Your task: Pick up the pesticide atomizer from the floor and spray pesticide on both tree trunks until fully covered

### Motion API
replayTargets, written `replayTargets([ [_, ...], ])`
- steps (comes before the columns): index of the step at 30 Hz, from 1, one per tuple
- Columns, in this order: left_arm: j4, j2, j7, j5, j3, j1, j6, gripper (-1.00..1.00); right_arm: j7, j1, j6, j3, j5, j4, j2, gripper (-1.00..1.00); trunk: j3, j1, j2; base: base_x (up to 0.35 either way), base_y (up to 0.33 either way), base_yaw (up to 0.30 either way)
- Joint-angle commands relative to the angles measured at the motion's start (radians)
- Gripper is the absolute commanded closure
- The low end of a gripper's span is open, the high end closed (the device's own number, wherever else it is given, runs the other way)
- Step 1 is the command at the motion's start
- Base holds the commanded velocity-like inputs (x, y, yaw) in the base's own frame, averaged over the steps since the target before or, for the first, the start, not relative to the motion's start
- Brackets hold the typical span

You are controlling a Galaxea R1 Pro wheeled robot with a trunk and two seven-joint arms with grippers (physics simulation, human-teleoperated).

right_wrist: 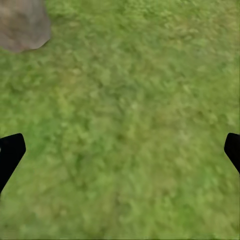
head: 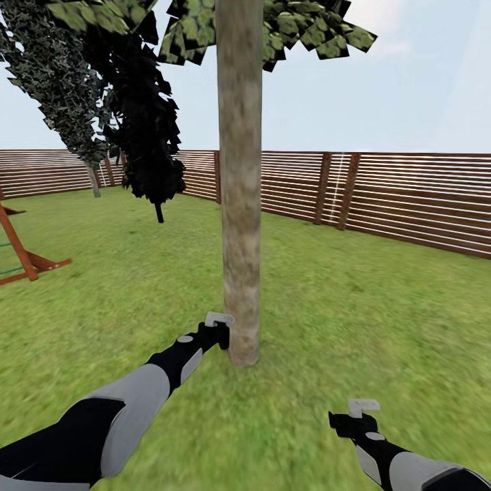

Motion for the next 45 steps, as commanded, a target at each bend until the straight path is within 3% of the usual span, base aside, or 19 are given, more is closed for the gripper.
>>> replayTargets([
  [1, 0.001, 0.000, 0.000, -0.006, -0.001, -0.001, -0.005, 1.00, 0.000, -0.002, -0.006, 0.008, -0.007, 0.004, 0.001, -1.00, -0.002, 0.001, -0.001, 0.229, 0.002, 0.000],
  [13, 0.001, 0.000, 0.000, -0.006, -0.001, -0.001, -0.004, 1.00, 0.000, 0.000, -0.006, 0.009, -0.007, 0.004, 0.001, -1.00, -0.002, 0.001, -0.001, 0.224, 0.000, 0.000],
  [30, 0.000, 0.000, 0.005, -0.006, 0.002, -0.001, -0.003, 1.00, 0.001, 0.003, -0.006, 0.009, -0.007, 0.004, 0.001, -1.00, -0.002, 0.001, -0.001, 0.061, 0.010, 0.000],
  [32, -0.001, 0.000, 0.028, -0.006, 0.001, -0.001, -0.003, 1.00, 0.001, 0.003, -0.006, 0.009, -0.007, 0.004, 0.001, -1.00, -0.002, 0.001, -0.001, 0.004, 0.001, 0.000],
  [35, 0.001, -0.004, 0.129, -0.005, -0.001, -0.001, -0.003, 1.00, 0.001, 0.003, -0.006, 0.009, -0.007, 0.004, 0.001, -1.00, -0.002, 0.001, -0.001, 0.001, 0.000, 0.000],
  [45, 0.007, -0.007, 0.124, -0.006, -0.001, -0.001, -0.003, 1.00, 0.001, 0.004, -0.006, 0.009, -0.007, 0.004, 0.001, -1.00, -0.002, 0.001, -0.001, 0.000, 0.000, 0.000],
])
